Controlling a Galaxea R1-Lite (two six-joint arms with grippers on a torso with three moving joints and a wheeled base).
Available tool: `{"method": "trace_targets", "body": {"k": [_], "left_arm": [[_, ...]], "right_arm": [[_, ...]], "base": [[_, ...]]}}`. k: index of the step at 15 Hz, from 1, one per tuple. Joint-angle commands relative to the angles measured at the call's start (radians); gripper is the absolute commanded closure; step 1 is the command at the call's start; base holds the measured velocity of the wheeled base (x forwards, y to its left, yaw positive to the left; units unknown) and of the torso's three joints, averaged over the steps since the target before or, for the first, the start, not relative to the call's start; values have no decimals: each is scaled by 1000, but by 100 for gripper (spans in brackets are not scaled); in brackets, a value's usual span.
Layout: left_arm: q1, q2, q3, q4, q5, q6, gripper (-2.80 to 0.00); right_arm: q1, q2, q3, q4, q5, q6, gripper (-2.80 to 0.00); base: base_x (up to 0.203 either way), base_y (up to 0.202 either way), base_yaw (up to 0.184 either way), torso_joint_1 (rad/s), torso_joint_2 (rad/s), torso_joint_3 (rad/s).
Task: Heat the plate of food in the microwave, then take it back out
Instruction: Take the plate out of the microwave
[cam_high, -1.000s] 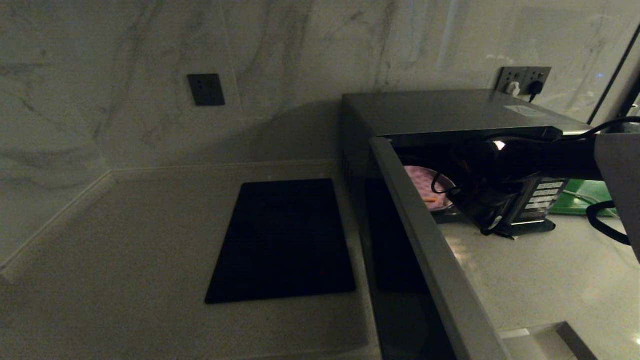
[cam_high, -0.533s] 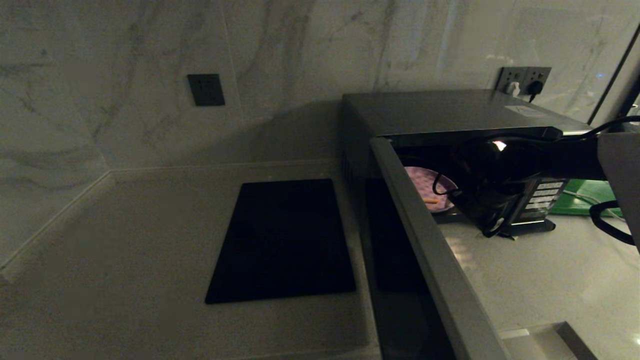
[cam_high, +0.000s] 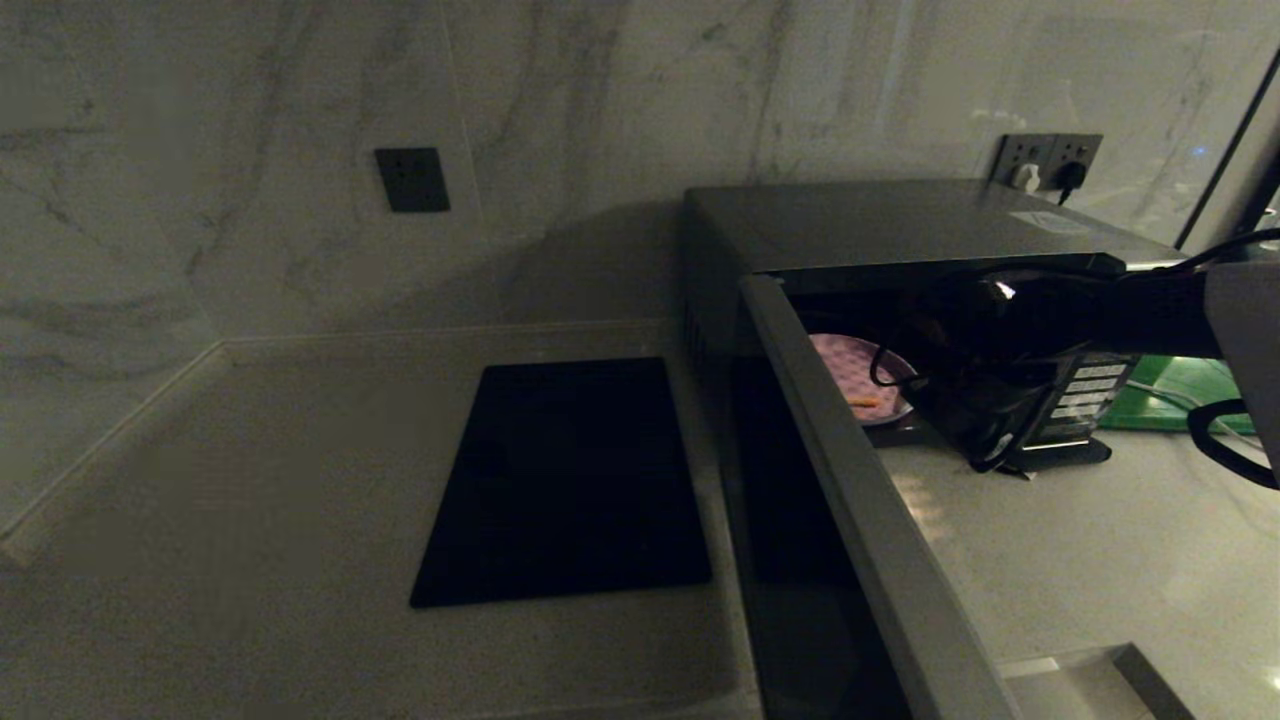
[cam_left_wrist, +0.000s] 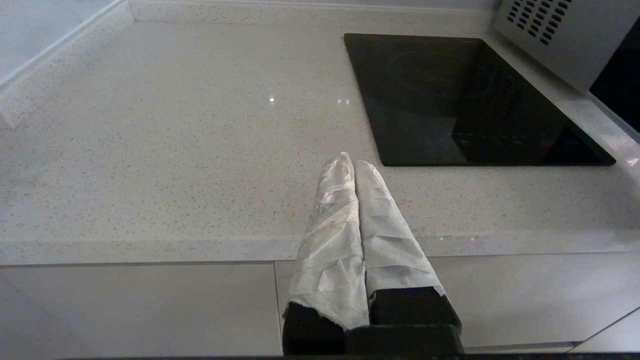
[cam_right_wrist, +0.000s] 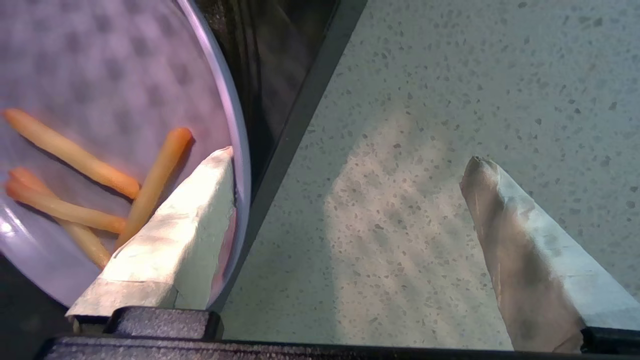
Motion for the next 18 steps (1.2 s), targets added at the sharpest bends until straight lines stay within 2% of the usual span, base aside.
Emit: {"method": "trace_targets", "body": {"k": [1, 6, 15, 16, 18], "left_arm": [[1, 2, 0, 0, 1, -1, 0], [1, 2, 0, 0, 1, -1, 0], [1, 2, 0, 0, 1, -1, 0], [1, 2, 0, 0, 1, -1, 0], [1, 2, 0, 0, 1, -1, 0]], "right_arm": [[1, 12, -12, -5, 4, 7, -280], [1, 31, -18, -108, 10, 8, -280], [1, 43, -10, -108, 24, 8, -280], [3, 43, -9, -108, 24, 8, 0], [1, 43, -9, -108, 24, 8, 0]], "base": [[0, 0, 0, 0, 0, 0], [0, 0, 0, 0, 0, 0], [0, 0, 0, 0, 0, 0], [0, 0, 0, 0, 0, 0], [0, 0, 0, 0, 0, 0]]}}
